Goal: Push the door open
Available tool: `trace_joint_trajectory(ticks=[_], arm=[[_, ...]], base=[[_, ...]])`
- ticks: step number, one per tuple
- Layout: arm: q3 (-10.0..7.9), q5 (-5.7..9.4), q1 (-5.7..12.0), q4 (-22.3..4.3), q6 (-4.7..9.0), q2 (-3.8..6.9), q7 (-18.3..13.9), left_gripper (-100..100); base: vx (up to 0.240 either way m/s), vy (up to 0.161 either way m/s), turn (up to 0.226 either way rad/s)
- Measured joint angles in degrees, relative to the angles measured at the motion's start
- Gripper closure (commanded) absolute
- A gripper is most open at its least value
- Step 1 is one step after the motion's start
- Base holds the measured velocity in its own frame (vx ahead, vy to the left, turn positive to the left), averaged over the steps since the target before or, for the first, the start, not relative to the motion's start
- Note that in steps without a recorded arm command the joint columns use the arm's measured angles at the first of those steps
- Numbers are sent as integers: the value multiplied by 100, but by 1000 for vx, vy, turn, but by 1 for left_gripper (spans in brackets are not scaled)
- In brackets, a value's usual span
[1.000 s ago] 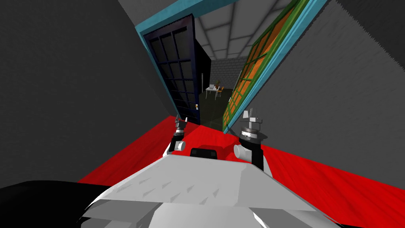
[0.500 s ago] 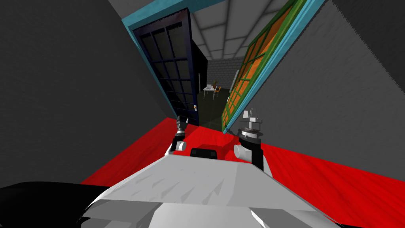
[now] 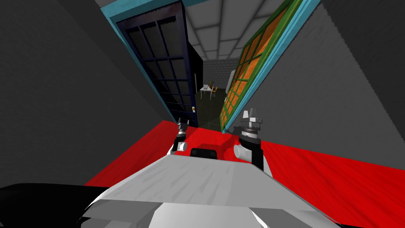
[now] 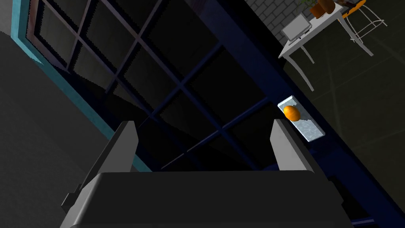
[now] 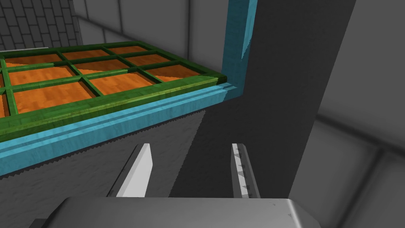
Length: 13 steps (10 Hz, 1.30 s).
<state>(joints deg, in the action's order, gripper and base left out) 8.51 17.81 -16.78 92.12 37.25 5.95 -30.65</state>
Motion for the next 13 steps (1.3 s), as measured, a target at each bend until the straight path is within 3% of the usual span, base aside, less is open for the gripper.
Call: trace_joint_trajectory(ticks=[3, 13], arm=[[74, 231, 105, -405, 159, 5, -286, -100], [250, 803, 437, -1496, 582, -55, -994, -100]], base=[[90, 94, -134], [67, 81, -124]])
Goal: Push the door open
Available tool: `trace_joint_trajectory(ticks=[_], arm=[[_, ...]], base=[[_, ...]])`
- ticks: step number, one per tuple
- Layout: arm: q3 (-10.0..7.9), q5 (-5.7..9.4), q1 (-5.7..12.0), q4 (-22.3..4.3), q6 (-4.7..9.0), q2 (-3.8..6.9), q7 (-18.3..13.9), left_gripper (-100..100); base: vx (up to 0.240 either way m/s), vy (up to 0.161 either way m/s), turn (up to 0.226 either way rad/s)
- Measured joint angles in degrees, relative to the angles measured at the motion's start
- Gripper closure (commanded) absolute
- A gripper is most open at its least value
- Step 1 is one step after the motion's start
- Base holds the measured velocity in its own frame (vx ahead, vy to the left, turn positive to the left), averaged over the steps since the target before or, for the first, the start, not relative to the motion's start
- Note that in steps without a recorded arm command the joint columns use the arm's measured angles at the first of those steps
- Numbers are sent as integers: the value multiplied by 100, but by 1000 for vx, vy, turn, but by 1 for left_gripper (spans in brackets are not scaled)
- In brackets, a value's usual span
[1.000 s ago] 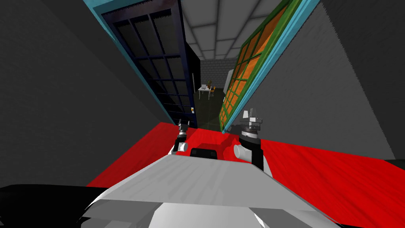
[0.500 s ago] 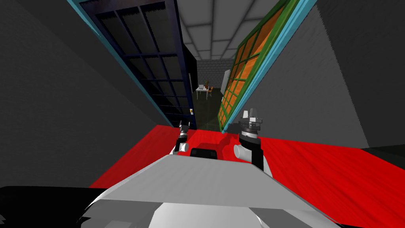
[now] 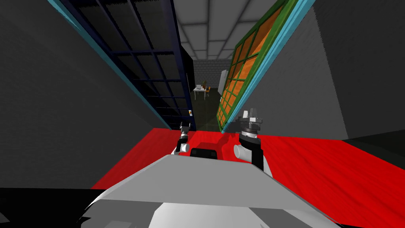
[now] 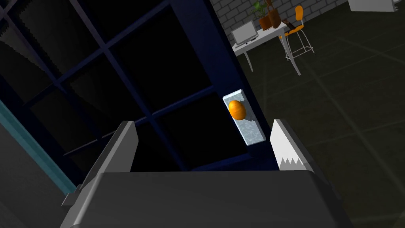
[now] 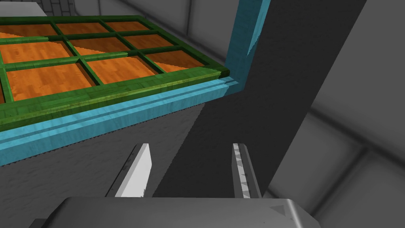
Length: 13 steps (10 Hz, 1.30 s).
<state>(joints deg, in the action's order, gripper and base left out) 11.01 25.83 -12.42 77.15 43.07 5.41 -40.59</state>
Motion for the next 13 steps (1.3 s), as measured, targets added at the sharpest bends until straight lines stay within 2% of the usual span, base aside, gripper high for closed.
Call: trace_joint_trajectory(ticks=[2, 6, 9, 13], arm=[[41, 165, 48, -200, 65, -21, -182, -100], [116, 378, 189, -671, 263, -76, -466, -100], [210, 634, 323, -1170, 472, -189, -772, -100], [277, 919, 507, -1698, 653, -281, -1129, -100]], base=[[91, 114, -128], [62, 96, -122], [103, 154, -172], [71, 127, -146]])
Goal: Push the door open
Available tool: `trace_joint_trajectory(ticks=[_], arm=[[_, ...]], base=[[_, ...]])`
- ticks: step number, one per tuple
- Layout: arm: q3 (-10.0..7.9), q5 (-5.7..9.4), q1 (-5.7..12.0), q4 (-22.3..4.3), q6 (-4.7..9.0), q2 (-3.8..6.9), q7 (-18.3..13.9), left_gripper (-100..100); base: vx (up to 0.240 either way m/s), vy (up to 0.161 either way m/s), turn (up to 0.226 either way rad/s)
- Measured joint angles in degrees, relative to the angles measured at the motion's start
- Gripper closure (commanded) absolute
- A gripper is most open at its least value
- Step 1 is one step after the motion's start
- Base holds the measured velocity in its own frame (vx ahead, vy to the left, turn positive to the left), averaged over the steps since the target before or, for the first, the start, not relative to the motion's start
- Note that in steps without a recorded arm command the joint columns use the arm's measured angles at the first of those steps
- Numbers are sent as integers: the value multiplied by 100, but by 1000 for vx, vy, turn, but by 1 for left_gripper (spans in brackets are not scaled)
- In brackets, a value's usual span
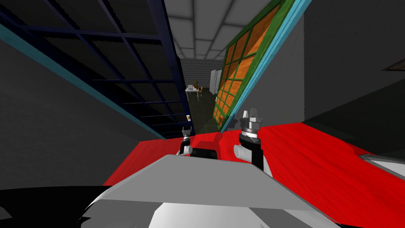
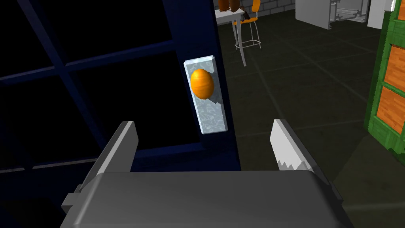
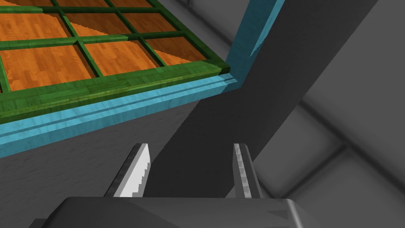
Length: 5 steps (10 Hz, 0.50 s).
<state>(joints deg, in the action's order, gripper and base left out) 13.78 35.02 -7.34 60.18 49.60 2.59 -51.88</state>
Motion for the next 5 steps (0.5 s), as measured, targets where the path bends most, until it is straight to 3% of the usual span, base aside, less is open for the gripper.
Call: trace_joint_trajectory(ticks=[5], arm=[[95, 307, 142, -524, 206, -178, -368, -100]], base=[[59, 109, -107]])
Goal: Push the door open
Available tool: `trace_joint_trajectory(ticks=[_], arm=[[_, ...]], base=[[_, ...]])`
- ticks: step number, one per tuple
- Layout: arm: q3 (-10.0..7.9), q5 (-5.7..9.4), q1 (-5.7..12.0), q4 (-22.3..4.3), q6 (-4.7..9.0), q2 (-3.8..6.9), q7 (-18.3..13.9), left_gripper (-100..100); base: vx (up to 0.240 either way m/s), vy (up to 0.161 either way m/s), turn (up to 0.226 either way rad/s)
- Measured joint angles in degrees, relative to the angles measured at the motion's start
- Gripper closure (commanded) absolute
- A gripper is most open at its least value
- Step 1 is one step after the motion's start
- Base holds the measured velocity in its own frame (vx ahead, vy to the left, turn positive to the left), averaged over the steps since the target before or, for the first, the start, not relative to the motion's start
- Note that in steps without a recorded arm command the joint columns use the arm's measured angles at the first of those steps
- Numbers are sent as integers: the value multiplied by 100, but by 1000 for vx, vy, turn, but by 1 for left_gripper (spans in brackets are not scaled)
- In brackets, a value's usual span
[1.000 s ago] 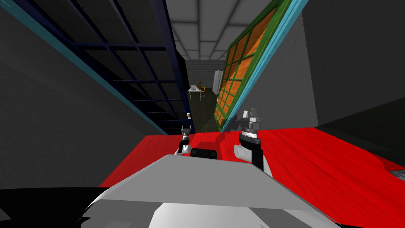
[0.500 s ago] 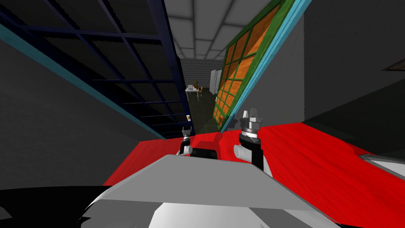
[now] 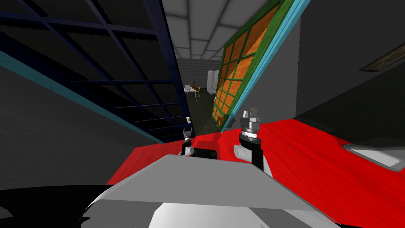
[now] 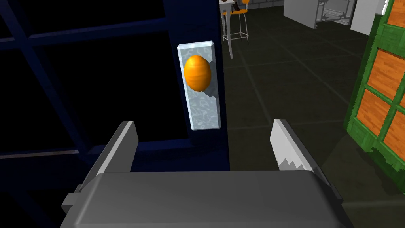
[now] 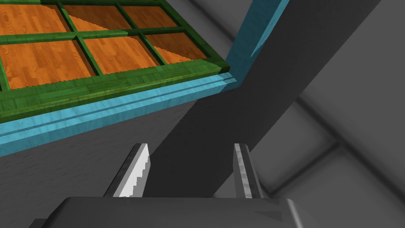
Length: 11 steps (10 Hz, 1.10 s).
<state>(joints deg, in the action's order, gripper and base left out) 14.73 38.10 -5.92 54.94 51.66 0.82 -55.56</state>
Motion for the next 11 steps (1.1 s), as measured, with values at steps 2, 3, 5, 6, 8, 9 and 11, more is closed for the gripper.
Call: trace_joint_trajectory(ticks=[2, 3, 5, 6, 8, 9, 11], arm=[[41, 110, 95, -297, 127, -85, -167, -100], [68, 186, 82, -348, 157, -150, -237, -100], [100, 278, 126, -515, 221, -242, -349, -100], [101, 283, 131, -529, 232, -245, -362, -100], [90, 290, 118, -513, 222, -68, -362, -100], [75, 299, 154, -559, 229, 0, -384, -100], [45, 317, 196, -603, 227, 71, -416, -100]], base=[[63, 138, -156], [65, 133, -99], [38, 76, -31], [86, 43, -16], [166, 56, -20], [196, 50, -18], [211, 39, -18]])
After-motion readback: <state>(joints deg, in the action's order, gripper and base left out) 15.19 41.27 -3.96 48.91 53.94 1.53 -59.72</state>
